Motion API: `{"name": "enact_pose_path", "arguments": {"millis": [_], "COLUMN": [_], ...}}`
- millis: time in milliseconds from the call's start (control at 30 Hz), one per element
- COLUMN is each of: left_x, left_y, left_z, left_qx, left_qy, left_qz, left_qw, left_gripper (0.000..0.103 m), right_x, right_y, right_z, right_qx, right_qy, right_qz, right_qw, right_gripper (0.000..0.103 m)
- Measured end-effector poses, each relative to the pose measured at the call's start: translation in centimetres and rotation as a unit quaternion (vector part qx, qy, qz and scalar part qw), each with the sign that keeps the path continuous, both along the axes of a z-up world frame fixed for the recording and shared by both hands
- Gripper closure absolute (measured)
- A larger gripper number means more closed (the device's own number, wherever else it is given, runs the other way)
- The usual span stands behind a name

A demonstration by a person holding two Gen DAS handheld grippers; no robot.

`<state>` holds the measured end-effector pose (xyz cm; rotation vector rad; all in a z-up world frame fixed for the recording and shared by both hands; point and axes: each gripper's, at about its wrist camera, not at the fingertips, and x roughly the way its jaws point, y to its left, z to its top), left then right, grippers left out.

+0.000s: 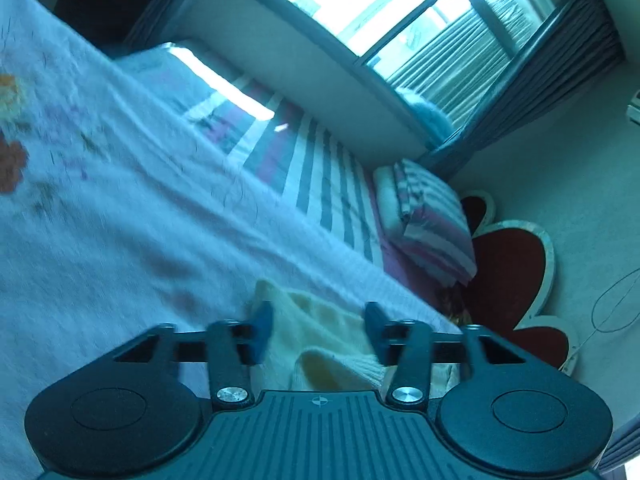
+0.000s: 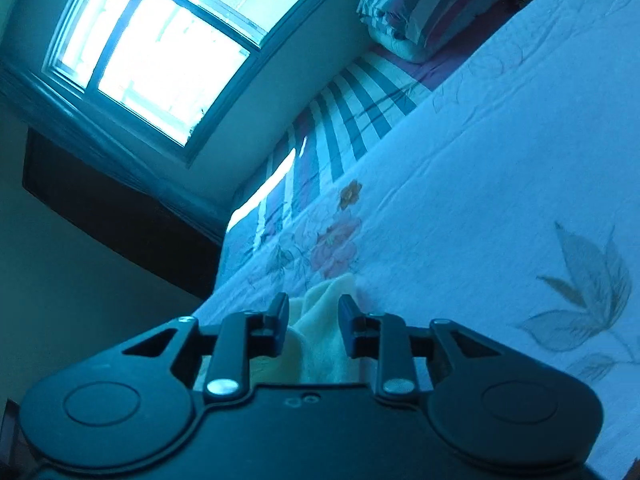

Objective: Fold small clothes
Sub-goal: 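Carry the held hem with both tools over the strip and lay it down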

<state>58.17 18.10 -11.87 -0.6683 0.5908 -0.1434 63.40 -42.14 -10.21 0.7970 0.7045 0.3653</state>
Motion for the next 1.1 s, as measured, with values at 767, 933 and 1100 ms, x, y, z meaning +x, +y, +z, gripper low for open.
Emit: {"name": "enact_pose_path", "arguments": {"millis": [767, 933, 1100], "left_x": [7.0, 7.7, 6.7], "left_y": [-6.1, -6.1, -6.1], "left_z": [1.0, 0.6, 0.8], "left_qx": [0.239, 0.211, 0.211], "left_qy": [0.01, 0.014, -0.014], "left_qz": [-0.2, -0.227, -0.214], "left_qw": [0.9501, 0.9507, 0.9539], "left_gripper": [0.062, 0.096, 0.099], "right_x": [1.9, 2.5, 2.2], "right_y": [6.6, 6.6, 7.1], "right_z": [1.5, 1.3, 1.3], "right_qx": [-0.192, -0.187, -0.198], "right_qy": [-0.063, -0.064, -0.075], "right_qz": [0.16, 0.176, 0.184], "right_qw": [0.966, 0.964, 0.96], "right_gripper": [0.077, 0.082, 0.097]}}
